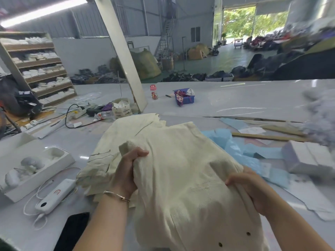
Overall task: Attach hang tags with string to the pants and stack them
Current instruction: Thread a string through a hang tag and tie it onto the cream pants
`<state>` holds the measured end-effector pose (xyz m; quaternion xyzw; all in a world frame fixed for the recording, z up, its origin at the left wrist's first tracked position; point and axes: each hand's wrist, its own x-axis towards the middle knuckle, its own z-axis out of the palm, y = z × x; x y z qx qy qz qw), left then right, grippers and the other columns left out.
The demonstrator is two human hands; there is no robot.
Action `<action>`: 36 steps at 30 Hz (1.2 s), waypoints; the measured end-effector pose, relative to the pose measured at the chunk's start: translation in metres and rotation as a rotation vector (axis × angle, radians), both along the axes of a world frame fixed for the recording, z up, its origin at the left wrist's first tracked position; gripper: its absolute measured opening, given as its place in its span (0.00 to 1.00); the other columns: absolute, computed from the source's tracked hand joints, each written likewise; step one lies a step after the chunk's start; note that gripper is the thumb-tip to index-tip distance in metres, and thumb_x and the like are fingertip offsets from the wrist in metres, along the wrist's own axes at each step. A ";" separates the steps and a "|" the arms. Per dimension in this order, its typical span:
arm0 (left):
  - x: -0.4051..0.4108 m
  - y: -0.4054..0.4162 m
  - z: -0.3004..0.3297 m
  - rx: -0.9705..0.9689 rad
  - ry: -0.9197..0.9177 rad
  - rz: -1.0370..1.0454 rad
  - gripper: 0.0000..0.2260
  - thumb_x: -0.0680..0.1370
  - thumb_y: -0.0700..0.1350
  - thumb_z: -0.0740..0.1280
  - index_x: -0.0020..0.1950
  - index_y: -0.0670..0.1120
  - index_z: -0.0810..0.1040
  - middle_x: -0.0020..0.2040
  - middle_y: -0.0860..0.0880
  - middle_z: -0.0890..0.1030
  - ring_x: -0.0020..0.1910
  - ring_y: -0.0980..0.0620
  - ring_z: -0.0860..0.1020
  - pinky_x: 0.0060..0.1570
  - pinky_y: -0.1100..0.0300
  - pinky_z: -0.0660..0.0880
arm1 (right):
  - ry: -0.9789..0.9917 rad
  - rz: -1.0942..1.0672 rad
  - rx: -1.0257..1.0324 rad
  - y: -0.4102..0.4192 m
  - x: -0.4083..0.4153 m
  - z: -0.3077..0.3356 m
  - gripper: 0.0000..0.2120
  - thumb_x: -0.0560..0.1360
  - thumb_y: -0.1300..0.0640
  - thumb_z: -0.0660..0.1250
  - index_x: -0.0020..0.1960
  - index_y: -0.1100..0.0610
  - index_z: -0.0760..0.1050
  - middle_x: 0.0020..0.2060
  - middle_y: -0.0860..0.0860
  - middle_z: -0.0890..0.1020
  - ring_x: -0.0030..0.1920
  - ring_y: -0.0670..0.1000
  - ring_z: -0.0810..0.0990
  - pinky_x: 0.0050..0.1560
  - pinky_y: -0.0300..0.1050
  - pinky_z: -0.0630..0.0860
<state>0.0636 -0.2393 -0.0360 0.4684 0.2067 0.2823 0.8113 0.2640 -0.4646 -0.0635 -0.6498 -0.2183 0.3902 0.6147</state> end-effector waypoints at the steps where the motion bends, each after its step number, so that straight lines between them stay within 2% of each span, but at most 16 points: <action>1: 0.006 -0.024 -0.003 -0.022 -0.019 -0.007 0.05 0.62 0.40 0.68 0.32 0.47 0.84 0.37 0.47 0.84 0.37 0.49 0.84 0.36 0.58 0.80 | -0.075 -0.040 -0.022 -0.028 0.005 0.006 0.24 0.54 0.62 0.68 0.50 0.55 0.80 0.43 0.58 0.84 0.43 0.58 0.83 0.40 0.49 0.78; 4: 0.029 -0.098 -0.006 -0.048 -0.050 -0.067 0.11 0.58 0.39 0.72 0.40 0.43 0.84 0.43 0.43 0.82 0.42 0.46 0.82 0.40 0.55 0.81 | -0.319 -0.159 -0.117 -0.111 0.025 0.026 0.25 0.53 0.57 0.67 0.51 0.52 0.76 0.44 0.56 0.81 0.46 0.57 0.80 0.41 0.49 0.75; 8: 0.062 -0.190 0.001 -0.001 -0.072 -0.165 0.06 0.61 0.38 0.71 0.35 0.44 0.85 0.35 0.47 0.84 0.36 0.50 0.83 0.34 0.60 0.79 | -0.590 -0.262 -0.192 -0.208 0.060 0.056 0.14 0.59 0.62 0.68 0.43 0.51 0.76 0.37 0.58 0.80 0.39 0.59 0.77 0.42 0.57 0.75; 11: 0.075 -0.227 -0.006 0.056 -0.121 -0.191 0.06 0.61 0.37 0.71 0.35 0.45 0.85 0.36 0.49 0.84 0.38 0.52 0.84 0.37 0.60 0.80 | -0.780 -0.312 -0.265 -0.242 0.089 0.074 0.15 0.55 0.58 0.64 0.40 0.46 0.76 0.27 0.50 0.77 0.32 0.55 0.75 0.33 0.47 0.71; 14: 0.068 -0.237 -0.032 0.133 0.042 -0.086 0.18 0.61 0.41 0.75 0.50 0.39 0.84 0.46 0.44 0.84 0.45 0.46 0.83 0.42 0.56 0.79 | -1.068 -0.374 -0.518 -0.232 0.112 0.064 0.18 0.62 0.56 0.68 0.52 0.46 0.75 0.41 0.54 0.81 0.43 0.59 0.78 0.39 0.48 0.70; 16: 0.054 -0.237 -0.067 0.209 0.285 0.023 0.23 0.60 0.44 0.77 0.52 0.36 0.80 0.41 0.44 0.81 0.38 0.46 0.78 0.38 0.56 0.75 | -1.270 -0.316 -0.686 -0.214 0.115 0.035 0.24 0.70 0.57 0.67 0.66 0.48 0.70 0.58 0.56 0.78 0.57 0.59 0.76 0.51 0.50 0.71; 17: 0.046 -0.237 -0.088 0.215 0.390 0.062 0.20 0.61 0.43 0.77 0.48 0.37 0.80 0.37 0.44 0.79 0.33 0.47 0.75 0.35 0.57 0.74 | -1.326 -0.234 -0.750 -0.206 0.112 0.016 0.25 0.73 0.55 0.65 0.69 0.49 0.67 0.63 0.54 0.75 0.62 0.58 0.73 0.58 0.51 0.70; 20: 0.022 -0.243 -0.154 0.112 0.655 0.076 0.08 0.71 0.35 0.75 0.46 0.42 0.79 0.37 0.46 0.85 0.32 0.50 0.82 0.30 0.61 0.78 | -1.305 0.028 -0.893 -0.203 0.087 -0.056 0.25 0.76 0.47 0.61 0.72 0.49 0.62 0.69 0.50 0.68 0.67 0.55 0.67 0.65 0.53 0.66; 22: 0.011 -0.241 -0.190 0.058 0.722 0.111 0.10 0.72 0.34 0.73 0.51 0.43 0.78 0.45 0.45 0.85 0.42 0.49 0.83 0.41 0.57 0.80 | -1.179 0.206 -0.923 -0.217 0.058 -0.109 0.29 0.76 0.39 0.60 0.73 0.49 0.60 0.71 0.51 0.65 0.69 0.55 0.64 0.67 0.54 0.64; 24: 0.007 -0.235 -0.207 -0.074 0.688 0.174 0.13 0.73 0.37 0.73 0.56 0.43 0.78 0.52 0.42 0.84 0.52 0.43 0.81 0.55 0.47 0.78 | -1.053 0.357 -0.976 -0.233 0.025 -0.149 0.40 0.72 0.29 0.58 0.76 0.48 0.54 0.76 0.53 0.56 0.75 0.55 0.55 0.72 0.59 0.53; 26: 0.009 -0.228 -0.212 -0.145 0.719 0.187 0.12 0.73 0.40 0.73 0.56 0.42 0.79 0.49 0.41 0.85 0.50 0.40 0.82 0.50 0.46 0.79 | -1.050 0.415 -0.956 -0.247 -0.005 -0.175 0.50 0.64 0.21 0.54 0.78 0.45 0.45 0.78 0.53 0.44 0.78 0.54 0.42 0.72 0.63 0.40; 29: 0.018 -0.228 -0.200 -0.054 1.023 -0.045 0.13 0.77 0.47 0.69 0.54 0.38 0.79 0.39 0.39 0.85 0.36 0.41 0.83 0.31 0.57 0.77 | -1.274 0.271 -0.723 -0.262 -0.043 -0.184 0.42 0.70 0.24 0.40 0.78 0.44 0.42 0.78 0.55 0.42 0.77 0.51 0.38 0.70 0.64 0.47; 31: 0.029 -0.233 -0.183 0.052 1.228 -0.322 0.20 0.81 0.56 0.60 0.54 0.39 0.76 0.36 0.38 0.84 0.29 0.43 0.83 0.22 0.66 0.70 | -1.242 0.254 -0.724 -0.265 -0.055 -0.177 0.49 0.62 0.20 0.48 0.76 0.45 0.56 0.77 0.58 0.56 0.78 0.51 0.48 0.71 0.66 0.49; 32: 0.036 -0.234 -0.173 0.103 1.298 -0.441 0.23 0.82 0.60 0.55 0.51 0.40 0.76 0.35 0.39 0.84 0.28 0.46 0.83 0.20 0.68 0.67 | -1.184 0.325 -0.782 -0.266 -0.054 -0.178 0.54 0.56 0.19 0.55 0.77 0.44 0.56 0.77 0.57 0.56 0.78 0.53 0.51 0.71 0.67 0.49; 34: 0.051 -0.238 -0.149 0.199 1.348 -0.599 0.30 0.81 0.63 0.50 0.44 0.40 0.78 0.34 0.42 0.85 0.29 0.50 0.83 0.19 0.68 0.64 | -1.119 0.394 -0.844 -0.267 -0.047 -0.182 0.56 0.57 0.20 0.59 0.77 0.39 0.41 0.78 0.51 0.40 0.78 0.52 0.40 0.71 0.65 0.38; 36: 0.064 -0.241 -0.128 0.293 1.314 -0.703 0.32 0.82 0.62 0.49 0.39 0.41 0.80 0.35 0.44 0.85 0.30 0.52 0.83 0.20 0.67 0.63 | -1.070 0.386 -0.842 -0.264 -0.038 -0.185 0.52 0.61 0.22 0.58 0.76 0.38 0.38 0.77 0.47 0.37 0.77 0.49 0.35 0.71 0.62 0.32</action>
